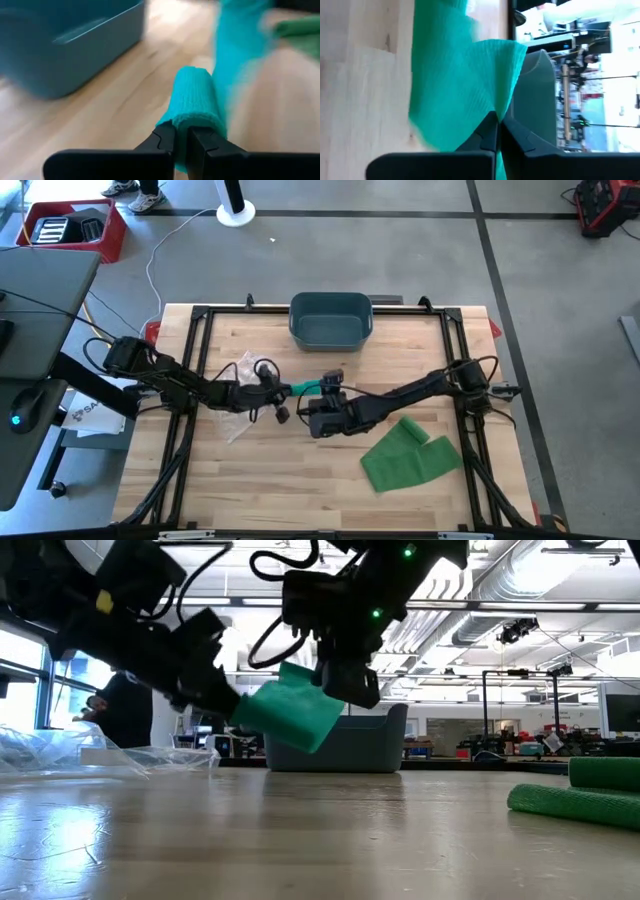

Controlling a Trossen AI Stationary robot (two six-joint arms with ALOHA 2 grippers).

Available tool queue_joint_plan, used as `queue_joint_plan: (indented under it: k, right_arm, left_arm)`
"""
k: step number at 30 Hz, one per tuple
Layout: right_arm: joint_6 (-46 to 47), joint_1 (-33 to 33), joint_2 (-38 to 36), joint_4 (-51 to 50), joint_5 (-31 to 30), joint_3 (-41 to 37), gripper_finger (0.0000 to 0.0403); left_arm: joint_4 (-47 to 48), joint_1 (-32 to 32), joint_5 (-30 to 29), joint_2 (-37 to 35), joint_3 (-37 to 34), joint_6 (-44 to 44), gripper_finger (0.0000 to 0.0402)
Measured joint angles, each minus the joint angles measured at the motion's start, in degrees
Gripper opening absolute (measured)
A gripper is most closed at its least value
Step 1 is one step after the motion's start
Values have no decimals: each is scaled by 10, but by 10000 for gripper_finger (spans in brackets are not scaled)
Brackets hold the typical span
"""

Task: Roll bandage
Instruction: Roll the blue bandage

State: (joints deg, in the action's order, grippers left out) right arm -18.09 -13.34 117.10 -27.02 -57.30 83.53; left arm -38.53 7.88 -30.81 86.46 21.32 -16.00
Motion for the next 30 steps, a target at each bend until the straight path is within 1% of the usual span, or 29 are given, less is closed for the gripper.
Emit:
queue_joint_plan:
  k: [2, 5, 9, 12, 15, 20, 24, 26, 28, 30]
  right_arm:
    - [-2, 7, 0, 2, 16, 0, 1]
    - [-14, 16, -3, 19, 23, 0, 1]
    - [-40, 21, -22, 54, 42, 0, 1]
    - [-42, 20, -45, 55, 53, 0, 1]
    - [-38, 10, -74, 41, 53, 0, 0]
    - [-37, -28, -113, -1, 62, 0, 0]
    - [-33, -58, -128, -17, 117, 0, 0]
    - [-30, -71, -127, -18, 134, 0, 0]
    - [-29, -81, -126, -14, 135, 0, 0]
    - [-24, -88, -126, -2, 103, 0, 0]
  left_arm:
    - [-26, 0, 29, 0, 0, 15, 9]
    - [-42, 0, 60, 0, 0, 21, 9]
    - [-42, 0, 65, 0, 0, 21, 9]
    - [-43, 0, 54, 0, 0, 22, 9]
    - [-43, -1, 25, 0, 0, 15, 9]
    - [-44, -13, -9, 0, 0, -6, 9]
    - [-66, -22, -21, 0, 0, -19, 9]
    - [-88, -24, -22, 0, 0, -19, 9]
    - [-107, -26, -20, 0, 0, -21, 9]
    - [-122, -26, -10, 0, 0, -24, 9]
